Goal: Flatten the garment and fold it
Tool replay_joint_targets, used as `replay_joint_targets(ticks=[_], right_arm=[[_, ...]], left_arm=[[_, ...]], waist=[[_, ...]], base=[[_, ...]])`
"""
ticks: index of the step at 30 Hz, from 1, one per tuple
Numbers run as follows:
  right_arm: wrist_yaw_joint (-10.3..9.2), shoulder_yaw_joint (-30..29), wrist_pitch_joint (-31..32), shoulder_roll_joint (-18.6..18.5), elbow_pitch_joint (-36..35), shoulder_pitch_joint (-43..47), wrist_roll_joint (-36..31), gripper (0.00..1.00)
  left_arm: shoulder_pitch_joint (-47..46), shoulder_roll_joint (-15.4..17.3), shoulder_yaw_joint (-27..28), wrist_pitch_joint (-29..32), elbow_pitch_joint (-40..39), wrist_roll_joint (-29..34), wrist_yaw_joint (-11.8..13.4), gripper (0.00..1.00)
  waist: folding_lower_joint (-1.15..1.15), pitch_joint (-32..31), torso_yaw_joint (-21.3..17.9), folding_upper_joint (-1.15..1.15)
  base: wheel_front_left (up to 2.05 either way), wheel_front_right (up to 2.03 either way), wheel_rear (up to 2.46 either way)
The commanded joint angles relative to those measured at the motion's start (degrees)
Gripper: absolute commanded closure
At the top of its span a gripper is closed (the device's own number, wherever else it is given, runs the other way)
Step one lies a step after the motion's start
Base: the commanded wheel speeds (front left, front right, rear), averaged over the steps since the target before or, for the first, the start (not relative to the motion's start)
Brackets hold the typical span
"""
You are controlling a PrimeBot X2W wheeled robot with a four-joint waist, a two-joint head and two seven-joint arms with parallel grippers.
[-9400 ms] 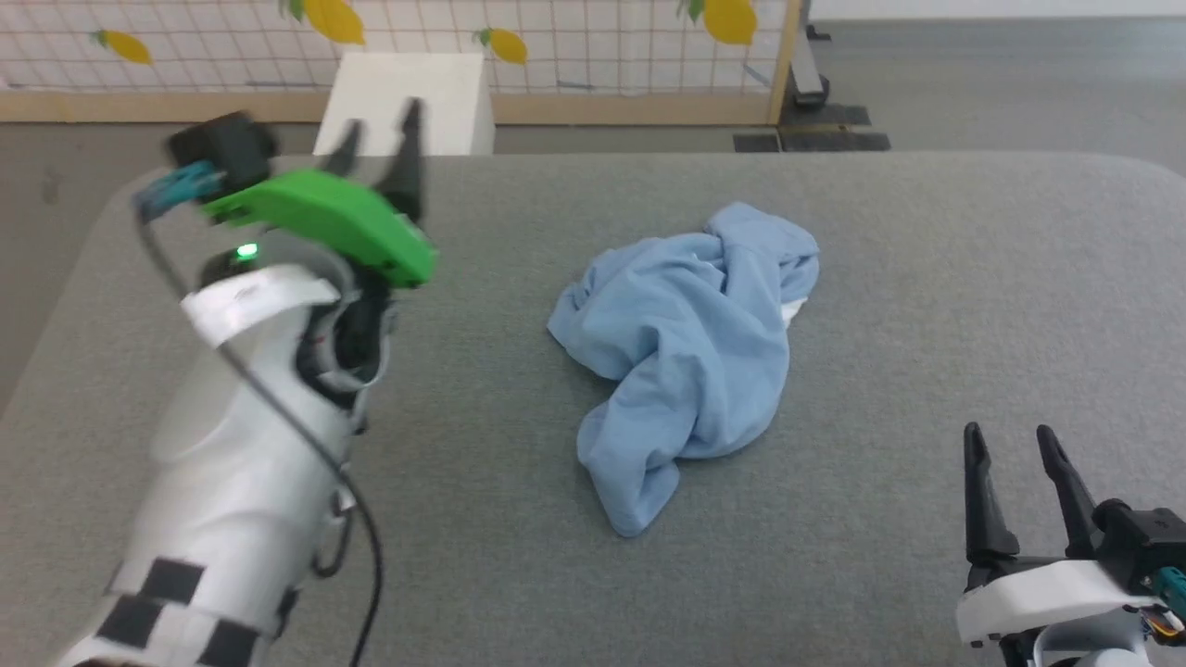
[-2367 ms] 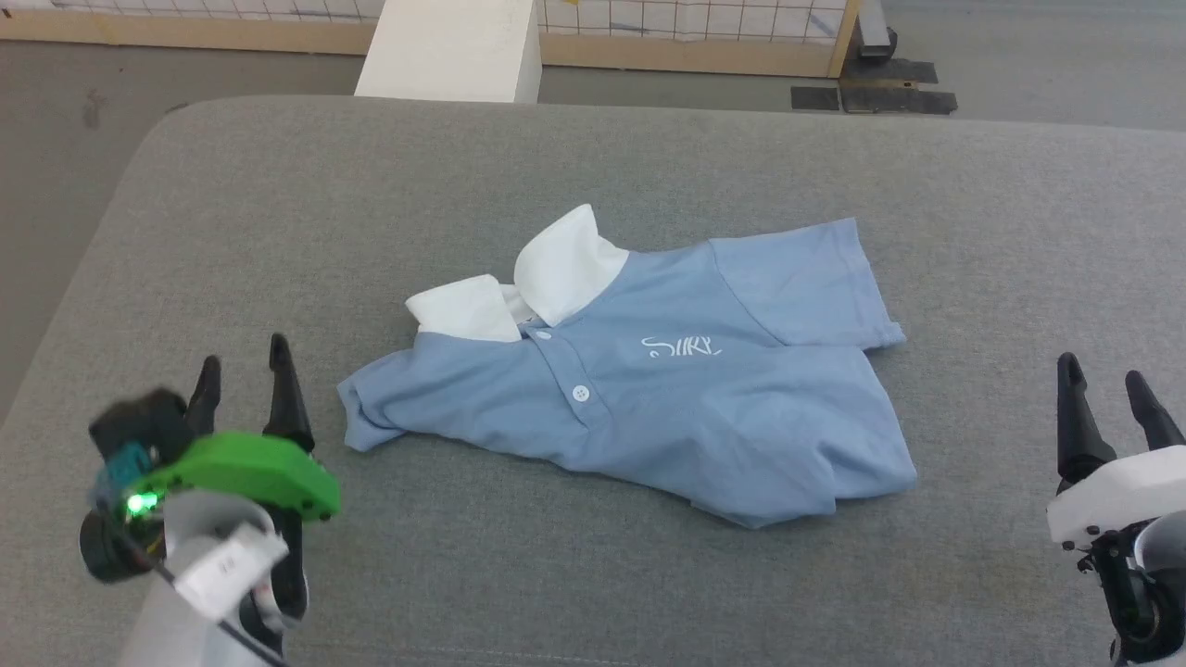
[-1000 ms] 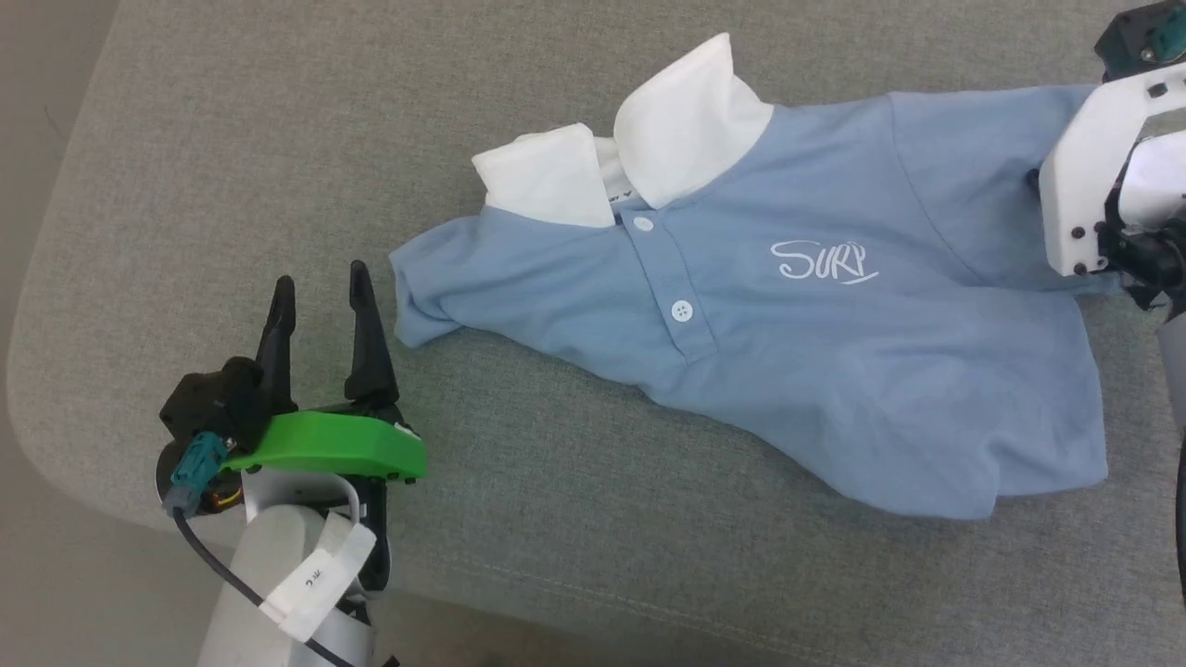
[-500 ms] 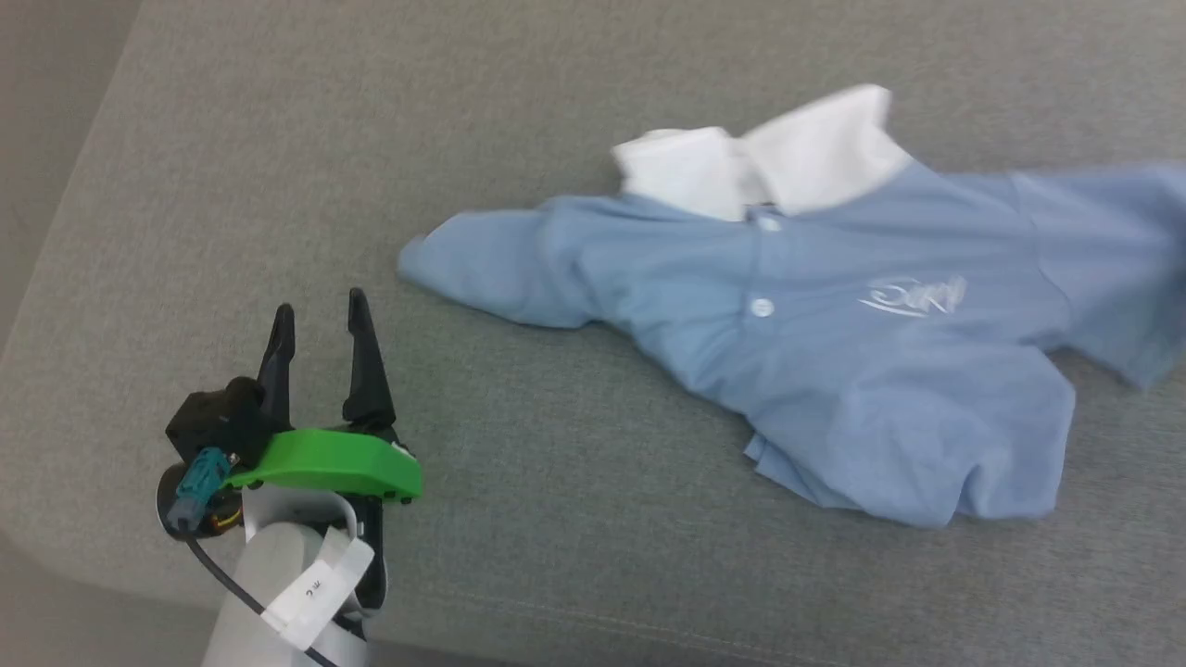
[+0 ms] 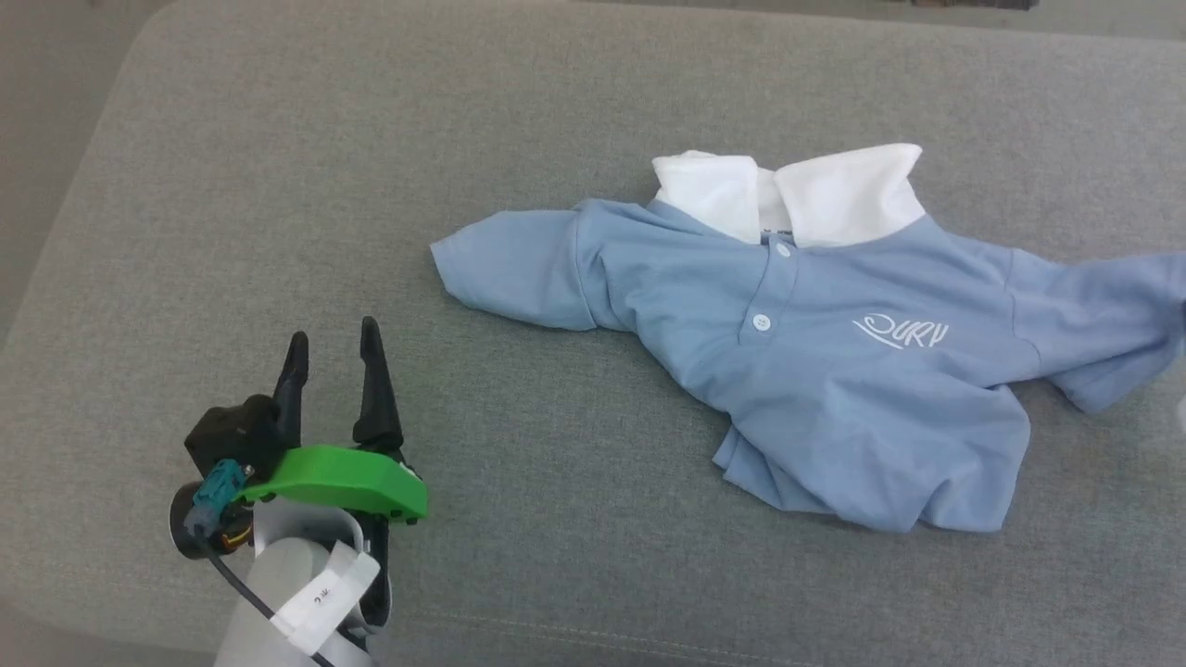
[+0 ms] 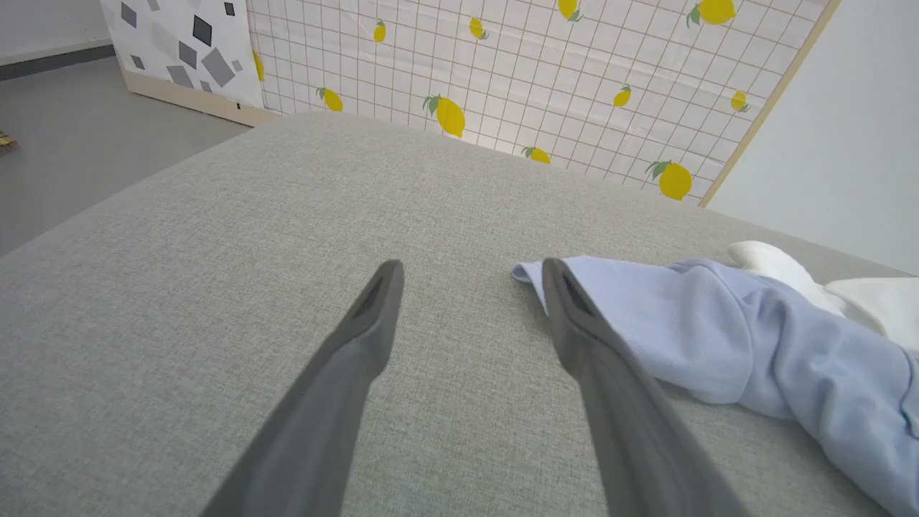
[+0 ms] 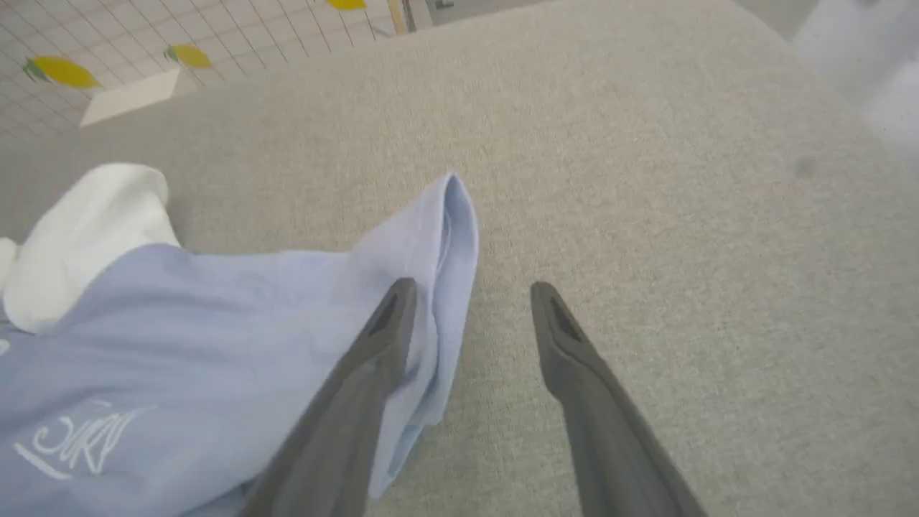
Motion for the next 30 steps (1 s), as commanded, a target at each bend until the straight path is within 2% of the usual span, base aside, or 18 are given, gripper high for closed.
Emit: replay_joint_targets(ticks=[1, 4, 8, 15, 19, 25, 30], right_arm=[[-0.09, -0.85, -3.45, 1.07, -1.27, 0.95, 0.56, 0.0], [-0.09, -1.65, -9.89, 4.08, -4.04, 3.63, 2.27, 0.0], [-0.09, -1.01, -14.61, 6.92, -7.82, 8.92, 3.74, 0.0], [-0.09, 1.86, -17.74, 8.48, -11.31, 15.0, 5.46, 0.0], [-0.09, 3.17, -17.93, 8.54, -11.94, 15.08, 7.01, 0.0], [-0.09, 4.84, -16.75, 8.55, -14.89, 12.95, 6.97, 0.0], [-0.09, 6.36, -15.41, 8.56, -16.72, 10.77, 6.11, 0.0]], left_arm=[[0.17, -0.02, -0.05, -0.27, 0.46, -0.07, -0.25, 0.0], [0.9, 0.18, 0.09, -0.26, 1.28, -0.37, -0.23, 0.0], [2.11, 0.22, 0.04, -0.08, 1.77, -0.69, -0.01, 0.0], [2.6, 0.23, -0.2, 1.62, 1.94, -1.6, 0.38, 0.0], [-2.27, 1.15, -1.25, 5.52, 2.84, -1.76, -0.41, 0.0], [-17.49, 3.56, -3.0, 16.67, 9.78, -1.83, -1.55, 0.0], [-30.57, 5.61, -5.76, 33.45, 20.23, -0.79, -0.96, 0.0]], waist=[[0.0, -1.41, 0.3, 0.0], [0.0, -3.3, 0.24, 0.0], [0.0, -5.23, 0.08, 0.0], [0.0, -6.26, -1.02, 0.0], [0.0, -4.29, -1.71, 0.0], [0.0, 1.21, -3.06, 0.0], [0.0, 5.77, -5.06, 0.0]], base=[[0.0, 0.0, 0.0], [0.0, 0.0, 0.0], [0.0, 0.0, 0.0], [0.0, 0.0, 0.0], [0.0, 0.0, 0.0], [0.0, 0.0, 0.0], [0.0, 0.0, 0.0]])
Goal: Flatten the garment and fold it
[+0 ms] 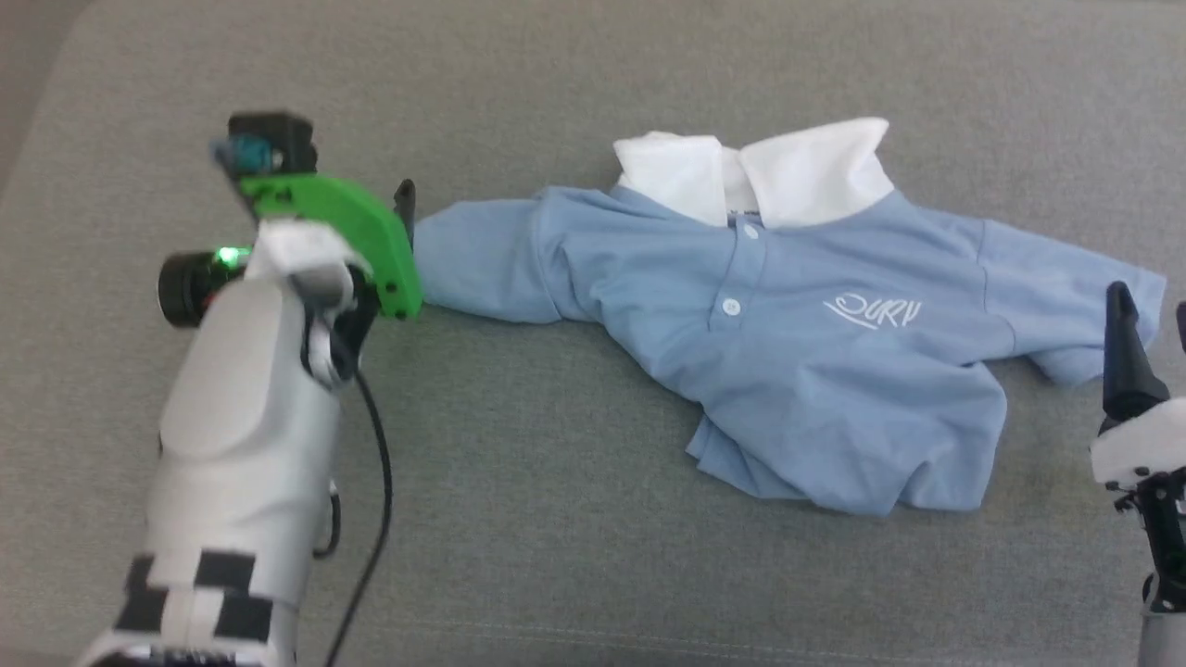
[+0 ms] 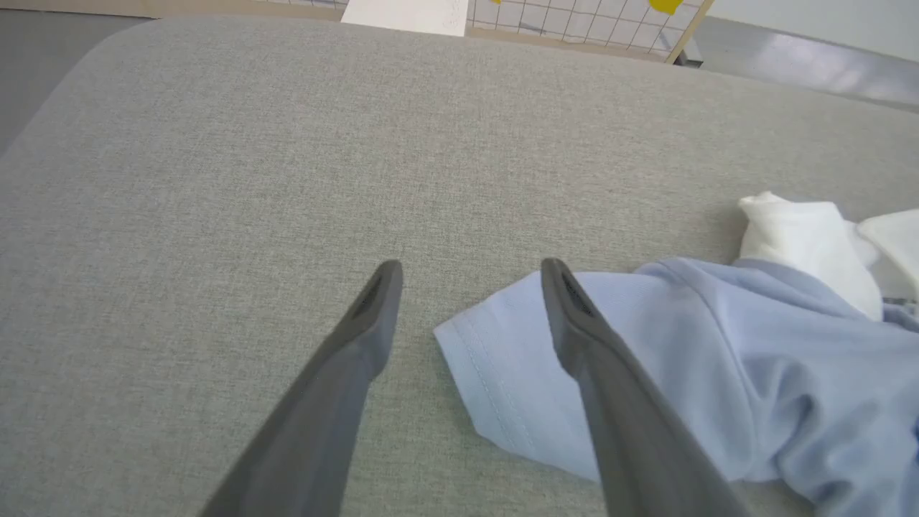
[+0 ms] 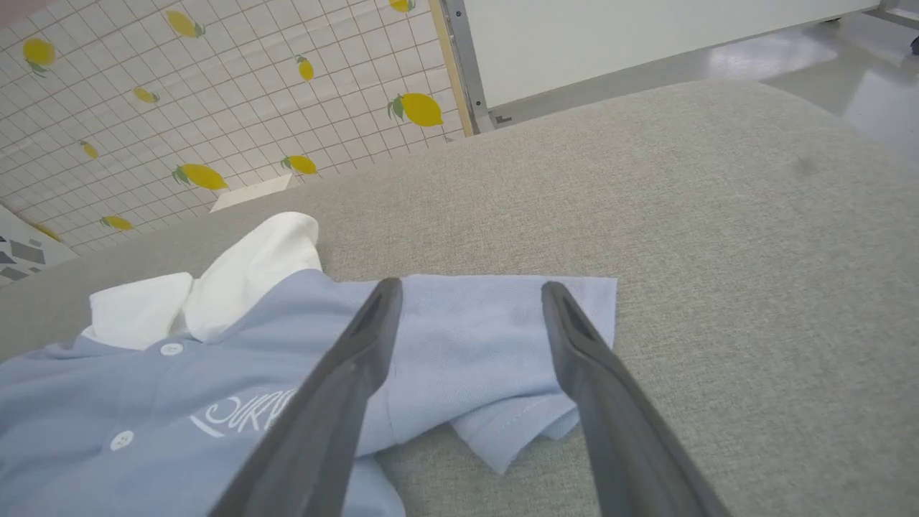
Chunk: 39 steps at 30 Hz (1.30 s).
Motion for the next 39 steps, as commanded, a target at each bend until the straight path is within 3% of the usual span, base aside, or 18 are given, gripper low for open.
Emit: replay_joint_targets(ticks=[1, 6, 13, 14, 15, 20, 25, 28, 32, 33, 39], right_arm=[[-0.08, 0.39, 0.22, 0.04, -0.4, -0.95, -0.3, 0.0], [-0.08, 1.04, -0.16, 0.04, -0.25, -1.72, -0.29, 0.0], [-0.08, 0.99, -1.04, 0.05, -0.04, -2.21, -0.5, 0.0], [-0.08, 0.95, -1.13, 0.05, -0.01, -2.26, -0.53, 0.0], [-0.08, 0.9, -1.21, 0.05, -0.01, -2.33, -0.61, 0.0], [-0.08, 0.7, -1.21, 0.05, -0.12, -2.88, -1.45, 0.0], [-0.08, 0.01, 0.19, -0.07, -0.32, -3.95, -2.79, 0.0], [-0.08, -0.02, 3.69, -1.95, -0.13, -5.42, -3.73, 0.0], [-0.08, 1.07, 12.54, -7.29, 1.12, -8.73, -5.53, 0.0], [-0.08, 2.36, 21.83, -11.73, 3.75, -12.47, -6.99, 0.0], [-0.08, 4.2, 33.95, -16.48, 8.8, -18.54, -10.03, 0.0]], left_arm=[[-2.55, 0.46, -0.56, 4.22, 2.23, 0.18, 0.57, 0.0], [-8.77, 1.25, -3.01, 20.08, 8.98, 1.57, 3.13, 0.0], [-8.29, 0.94, -5.98, 31.8, 12.94, 2.5, 4.0, 0.0], [-7.86, 0.7, -5.9, 32.43, 13.04, 2.09, 3.93, 0.2], [-7.39, 0.31, -5.3, 32.2, 12.72, 1.22, 3.97, 1.0], [-5.38, -0.67, -2.27, 28.06, 9.98, -2.43, 3.76, 1.0], [-3.22, -1.06, 2.35, 17.91, 4.14, -6.31, 3.09, 1.0], [-1.02, -0.93, 4.69, 11.83, -0.52, -7.51, 3.2, 1.0], [3.37, -0.76, 6.08, 7.38, -7.9, -8.04, 3.32, 1.0], [6.89, -1.06, 6.81, 5.48, -14.74, -8.3, 4.13, 1.0], [11.46, -2.24, 6.29, 4.29, -24.5, -8.69, 5.13, 1.0]], waist=[[0.0, 4.31, -2.41, 0.0], [0.0, 6.23, -3.68, 0.0], [0.0, 7.42, -4.02, 0.0], [0.0, 7.45, -3.94, 0.0], [0.0, 7.48, -3.82, 0.0], [0.0, 7.02, -3.02, 0.0], [0.0, 5.76, -2.41, 0.0], [0.0, 5.09, -2.36, 0.0], [0.0, 5.18, -2.39, 0.0], [0.0, 6.48, -2.05, 0.0], [0.0, 9.6, -0.32, 0.0]], base=[[0.0, 0.0, 0.0], [0.0, 0.0, 0.0], [0.0, 0.0, 0.0], [0.0, 0.0, 0.0], [0.0, 0.0, 0.0], [0.0, 0.0, 0.0], [0.0, 0.0, 0.0], [0.0, 0.0, 0.0], [0.0, 0.0, 0.0], [0.0, 0.0, 0.0], [0.0, 0.0, 0.0]])
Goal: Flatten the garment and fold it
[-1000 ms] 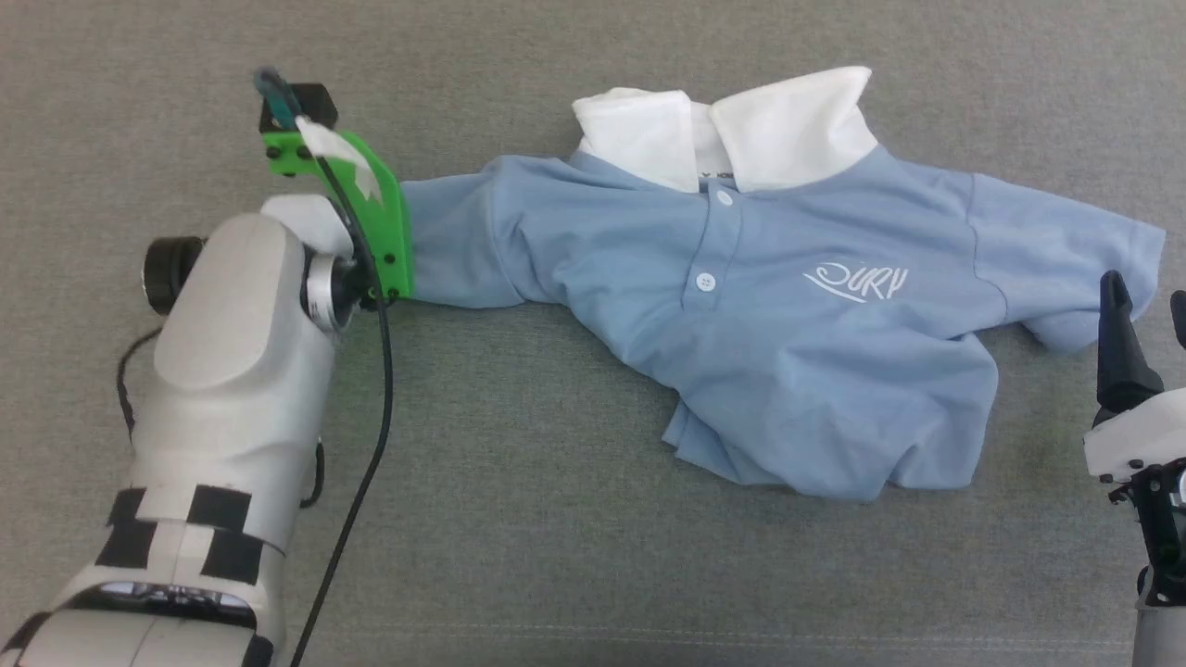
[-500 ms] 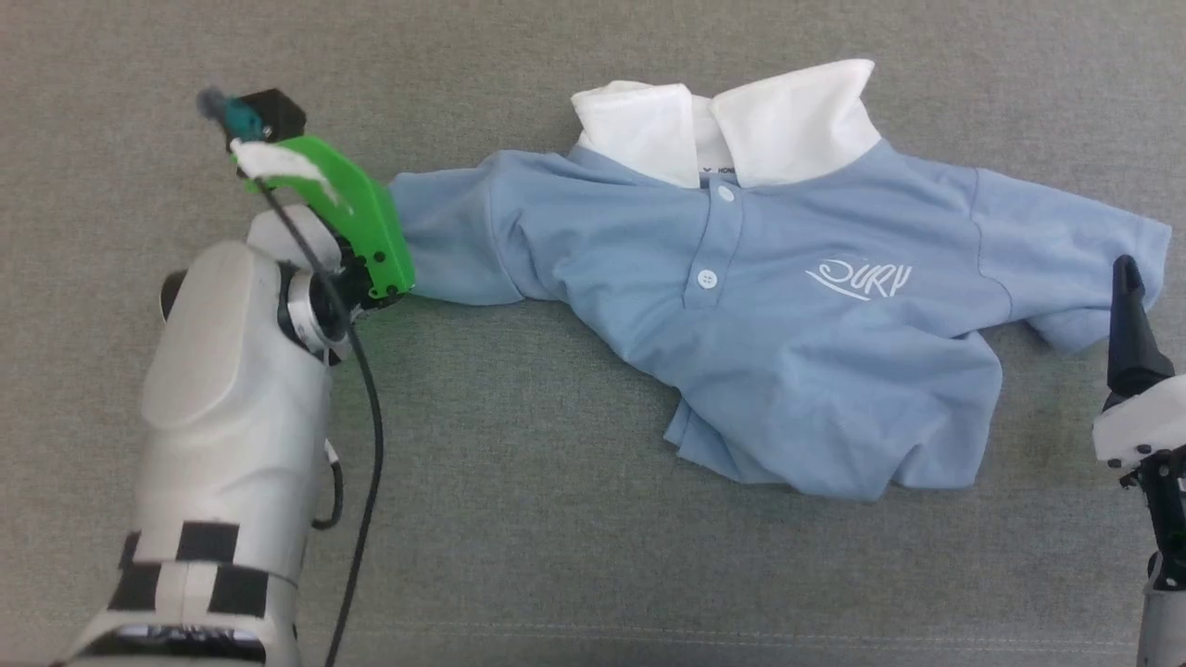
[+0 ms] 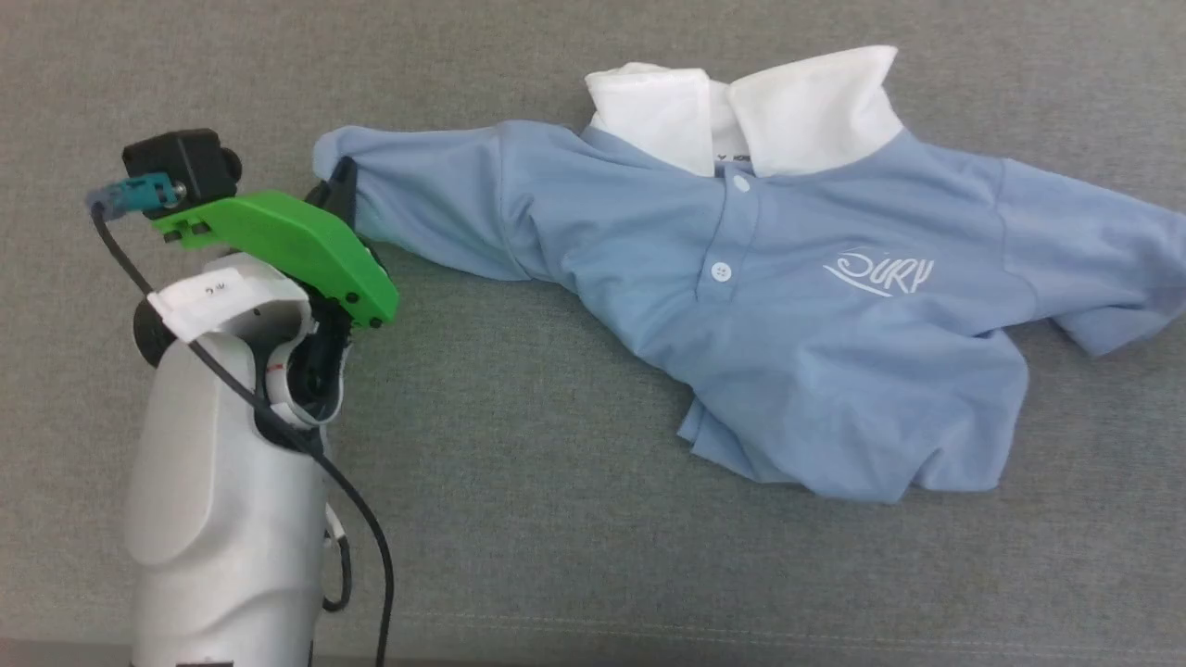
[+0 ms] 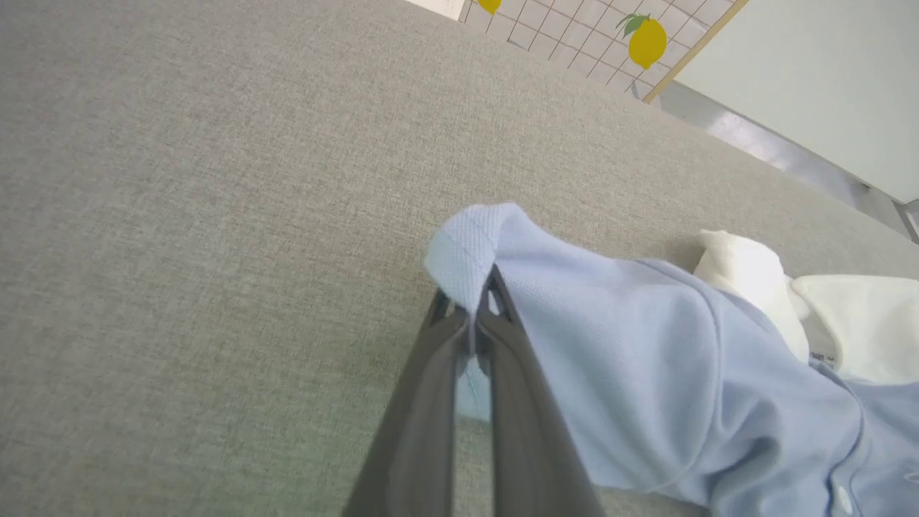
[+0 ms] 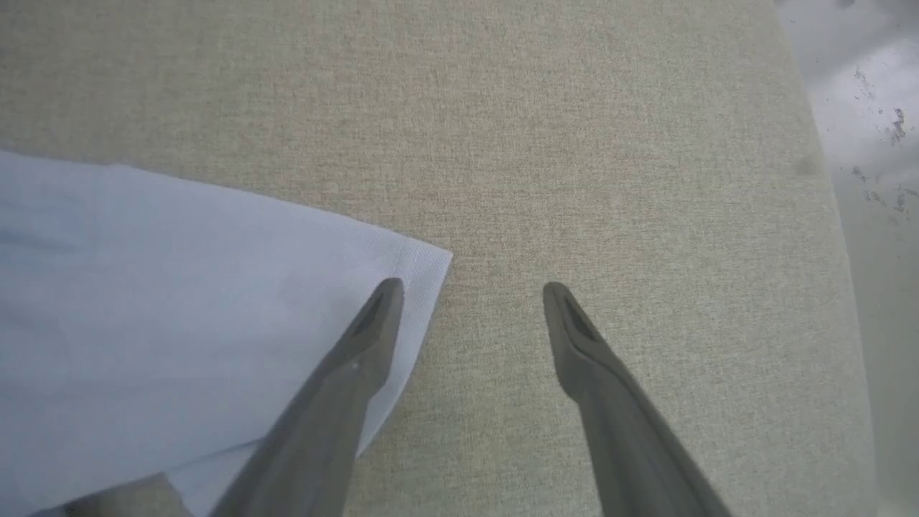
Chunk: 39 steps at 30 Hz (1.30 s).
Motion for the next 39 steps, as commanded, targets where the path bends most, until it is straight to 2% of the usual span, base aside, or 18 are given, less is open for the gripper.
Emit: replay_joint_targets(ticks=[1, 8, 14, 15, 16, 20, 24, 28, 33, 39], right_arm=[[-0.08, 0.47, 1.05, -0.09, 0.66, -1.57, -0.53, 0.0], [-0.08, 3.86, 6.95, -1.24, 3.72, -3.33, -1.72, 0.0], [-0.08, 6.49, 10.95, -1.52, 4.92, -2.57, -0.04, 0.0], [-0.08, 6.63, 11.56, -1.55, 4.94, -2.48, 0.46, 0.64], [-0.08, 6.71, 12.0, -1.67, 4.82, -2.39, 0.93, 1.0], [-0.08, 6.61, 11.33, -2.13, 3.75, -2.52, 2.24, 1.0], [-0.08, 5.67, 6.95, -1.31, 2.33, -4.24, 3.87, 1.0], [-0.08, 6.21, 1.85, -0.22, 0.23, -7.19, 6.59, 1.0], [-0.08, 6.93, -2.59, 2.08, -2.46, -12.31, 13.11, 1.0], [-0.08, 7.83, -4.18, 2.95, -3.23, -18.67, 18.13, 1.0]], left_arm=[[1.28, -0.35, -0.15, 0.08, -1.32, -0.73, 0.29, 1.0], [2.9, -0.65, -1.06, 1.04, -5.02, -0.93, 0.95, 1.0], [3.17, -0.85, -1.52, 1.2, -5.62, -1.36, 1.14, 1.0], [3.2, -0.89, -1.57, 1.13, -5.56, -1.46, 1.11, 1.0], [3.23, -0.89, -1.64, 1.03, -5.42, -1.5, 1.05, 1.0], [3.21, -0.86, -1.66, 0.58, -4.37, -1.74, 0.92, 1.0], [2.35, -0.65, -1.33, -0.36, -2.5, -2.31, 0.31, 1.0], [-0.06, -0.58, -1.0, -1.73, -0.87, -3.3, -0.93, 1.0], [-5.31, -0.12, -0.18, -3.39, 1.26, -4.94, -2.7, 1.0], [-13.42, 1.11, 0.43, -5.4, 3.67, -4.92, -3.69, 1.0]], waist=[[-0.01, 1.88, 1.42, 0.0], [-0.01, 4.68, 2.88, 0.0], [-0.01, 5.45, 3.22, 0.0], [-0.01, 5.41, 3.21, 0.0], [-0.01, 5.29, 3.18, 0.0], [-0.01, 3.78, 2.7, 0.0], [-0.01, 0.62, 2.04, 0.0], [-0.01, -4.29, 1.21, 0.0], [-0.01, -11.71, 0.07, 0.0], [-0.01, -18.99, -1.07, 0.0]], base=[[0.0, 0.0, 0.0], [0.0, 0.0, 0.0], [0.0, 0.0, 0.0], [0.0, 0.0, 0.0], [0.0, 0.0, 0.0], [0.0, 0.0, 0.0], [0.0, 0.0, 0.0], [0.0, 0.0, 0.0], [0.0, 0.0, 0.0], [0.0, 0.0, 0.0]])
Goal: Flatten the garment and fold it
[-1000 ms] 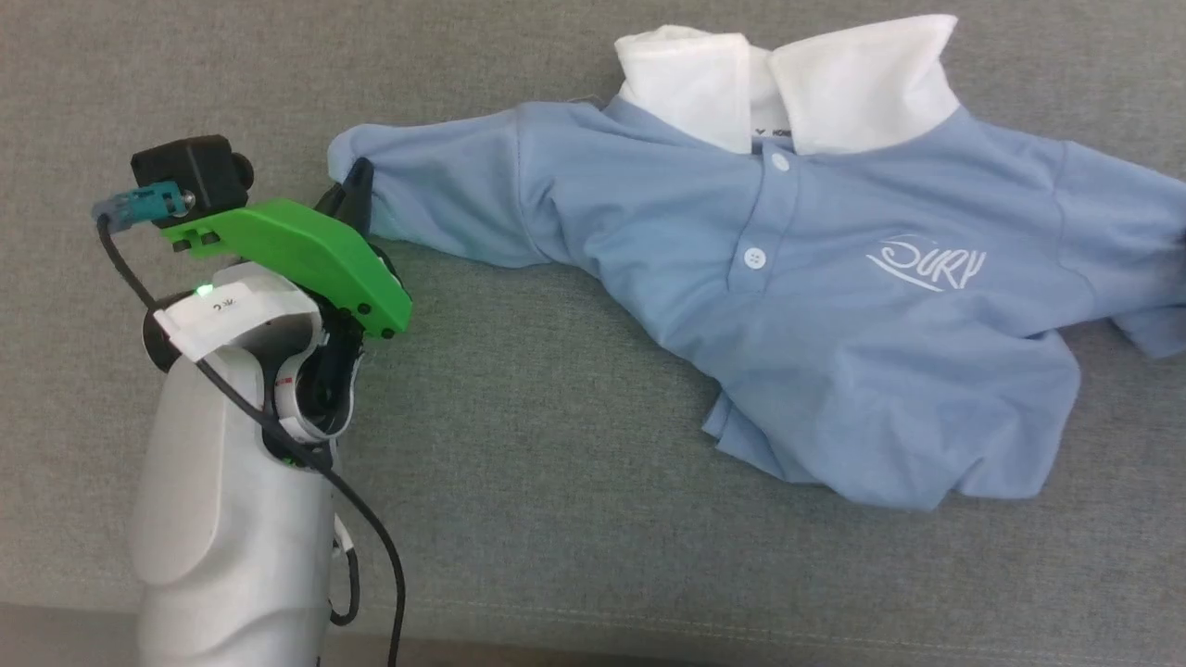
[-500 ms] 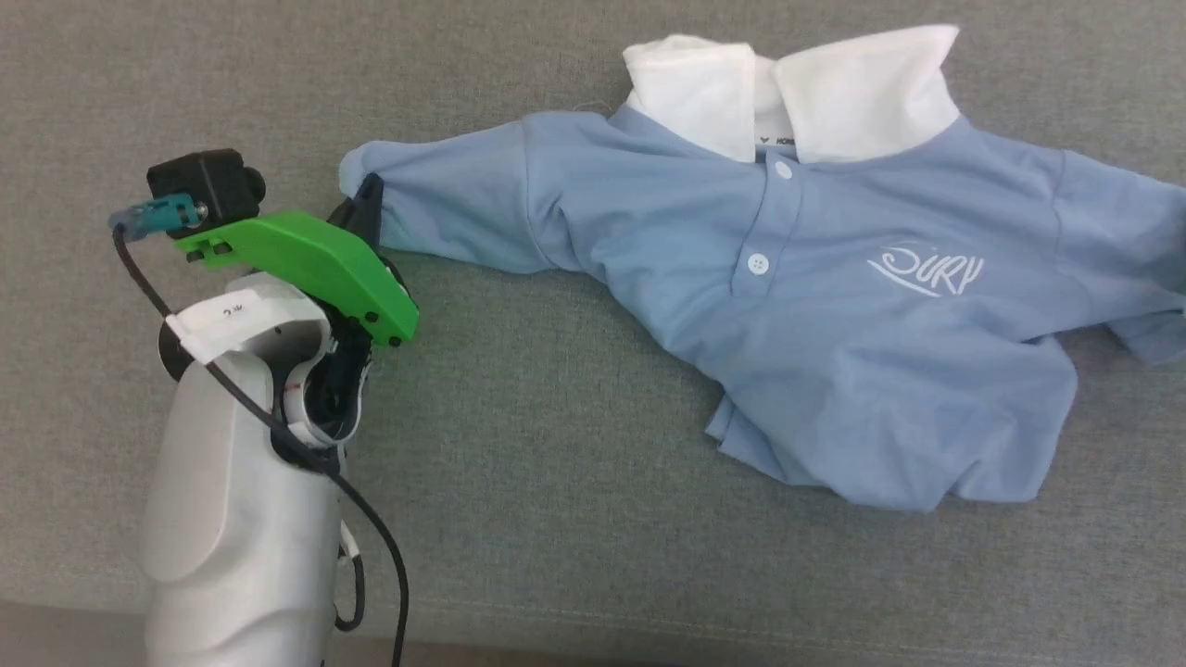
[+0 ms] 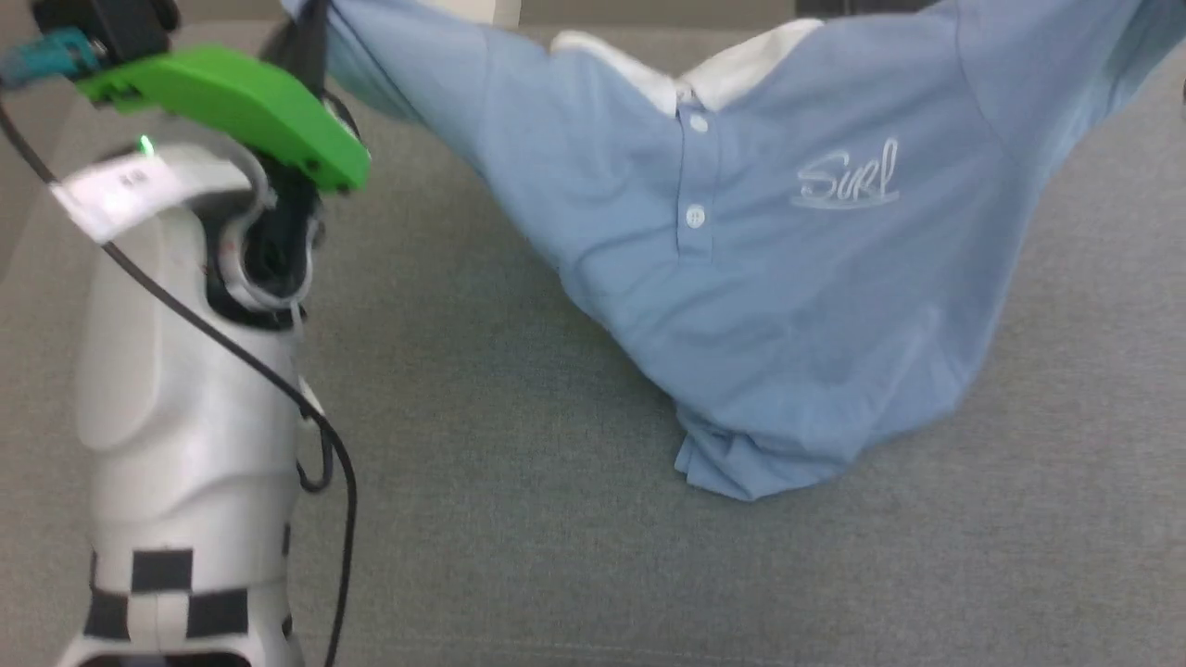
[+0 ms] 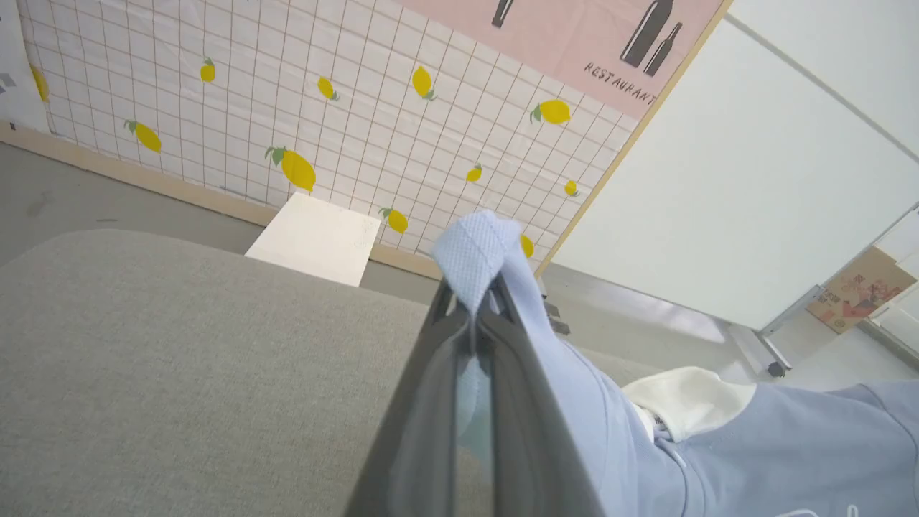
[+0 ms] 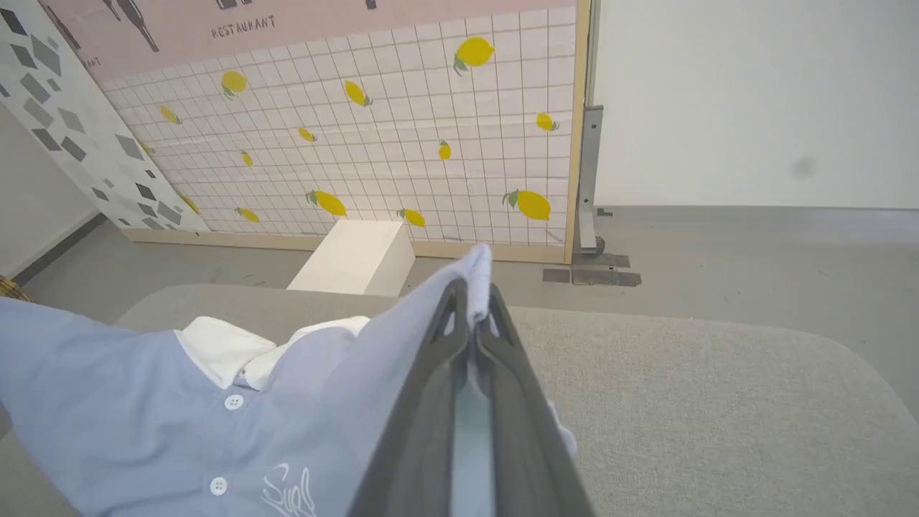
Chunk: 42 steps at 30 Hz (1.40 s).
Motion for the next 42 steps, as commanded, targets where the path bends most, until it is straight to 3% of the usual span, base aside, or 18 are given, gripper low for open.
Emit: replay_joint_targets(ticks=[1, 11, 23, 31, 33, 37, 42], right_arm=[[-0.06, 0.19, -0.74, -0.3, -0.09, -2.02, 0.23, 1.0], [-0.06, 0.37, -7.15, -0.69, 3.18, -11.03, 0.59, 1.0], [-0.06, 2.37, -4.83, -1.15, 6.9, -11.41, -0.12, 1.0], [-0.06, 2.7, -3.82, -0.8, 8.5, -17.07, -2.29, 1.0], [-0.06, 2.71, -3.55, -0.77, 9.29, -19.81, -3.83, 1.0], [-0.06, 3.55, -4.39, -0.31, 11.71, -27.17, -7.68, 1.0], [-0.06, 1.7, -8.43, 2.96, 15.55, -37.93, -12.29, 1.0]], left_arm=[[-2.55, 0.56, 0.17, -0.6, 0.4, -0.23, -0.41, 1.0], [-12.79, 2.96, 0.01, -1.85, 3.87, 1.04, -0.78, 1.0], [-11.6, 5.15, 0.16, -0.01, 8.06, 1.31, 0.36, 1.0], [-16.47, 7.61, -0.38, 2.99, 10.5, 2.74, 2.14, 1.0], [-19.52, 6.97, 0.21, 3.6, 10.95, 1.45, 2.21, 1.0], [-26.46, 7.88, -0.18, 3.77, 12.02, 2.5, 3.06, 1.0], [-35.93, 9.48, -1.05, 1.94, 12.45, 5.54, 4.92, 1.0]], waist=[[0.0, -7.74, -1.99, 0.0], [0.0, -14.54, -2.87, 0.0], [0.0, -13.81, -3.69, 0.0], [0.0, -4.58, -4.72, 0.0], [0.0, -1.24, -4.95, 0.0], [0.0, 5.4, -5.73, 0.0], [0.0, 12.52, -6.86, 0.0]], base=[[0.0, 0.0, 0.0], [0.0, 0.0, 0.0], [0.0, 0.0, 0.0], [0.0, 0.0, 0.0], [0.0, 0.0, 0.0], [0.0, 0.0, 0.0], [0.0, 0.0, 0.0]])
